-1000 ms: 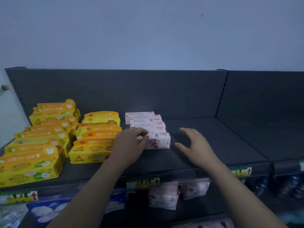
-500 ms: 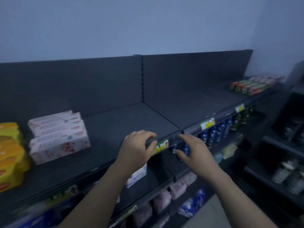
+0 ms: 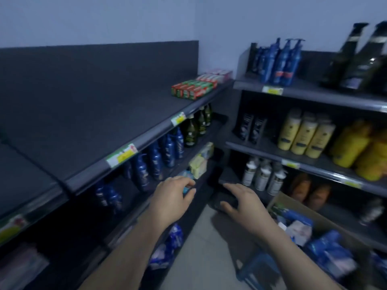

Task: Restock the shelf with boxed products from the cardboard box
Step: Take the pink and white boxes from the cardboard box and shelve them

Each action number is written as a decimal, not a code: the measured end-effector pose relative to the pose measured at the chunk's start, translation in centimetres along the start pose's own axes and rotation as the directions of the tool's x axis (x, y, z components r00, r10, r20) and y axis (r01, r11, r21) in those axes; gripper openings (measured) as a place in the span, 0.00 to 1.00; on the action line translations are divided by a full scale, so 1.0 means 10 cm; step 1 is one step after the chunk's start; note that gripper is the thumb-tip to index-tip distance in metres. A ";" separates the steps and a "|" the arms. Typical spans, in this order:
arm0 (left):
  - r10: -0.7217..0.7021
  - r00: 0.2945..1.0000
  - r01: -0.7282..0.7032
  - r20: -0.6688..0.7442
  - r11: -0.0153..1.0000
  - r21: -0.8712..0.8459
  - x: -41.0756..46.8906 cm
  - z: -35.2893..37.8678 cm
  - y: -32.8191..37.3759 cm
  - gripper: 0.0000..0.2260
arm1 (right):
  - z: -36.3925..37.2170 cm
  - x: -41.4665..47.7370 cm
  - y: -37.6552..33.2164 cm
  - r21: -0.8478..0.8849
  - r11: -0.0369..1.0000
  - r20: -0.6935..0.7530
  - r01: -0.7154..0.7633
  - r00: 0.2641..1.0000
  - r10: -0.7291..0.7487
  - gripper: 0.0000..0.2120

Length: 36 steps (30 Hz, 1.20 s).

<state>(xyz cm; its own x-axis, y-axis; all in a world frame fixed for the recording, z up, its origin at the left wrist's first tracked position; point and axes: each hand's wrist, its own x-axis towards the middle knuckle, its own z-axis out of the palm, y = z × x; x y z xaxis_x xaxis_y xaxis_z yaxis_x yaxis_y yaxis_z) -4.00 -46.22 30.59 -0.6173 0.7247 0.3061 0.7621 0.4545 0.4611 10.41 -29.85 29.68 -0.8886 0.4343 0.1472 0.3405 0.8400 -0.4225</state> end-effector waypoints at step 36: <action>0.134 0.464 0.034 0.876 0.985 -0.169 2.63 4.88 1.04 0.06 | 0.43 0.16 4.17 0.267 0.284 0.187 -0.921 0.339 0.922 0.19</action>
<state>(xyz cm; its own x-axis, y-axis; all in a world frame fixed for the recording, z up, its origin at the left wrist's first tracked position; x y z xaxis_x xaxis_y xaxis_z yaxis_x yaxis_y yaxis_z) -2.78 2.90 2.79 -0.0130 0.8508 -0.5254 0.6963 0.3848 0.6058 21.90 4.45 8.44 -0.0446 0.8608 -0.5070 0.8332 -0.2479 -0.4943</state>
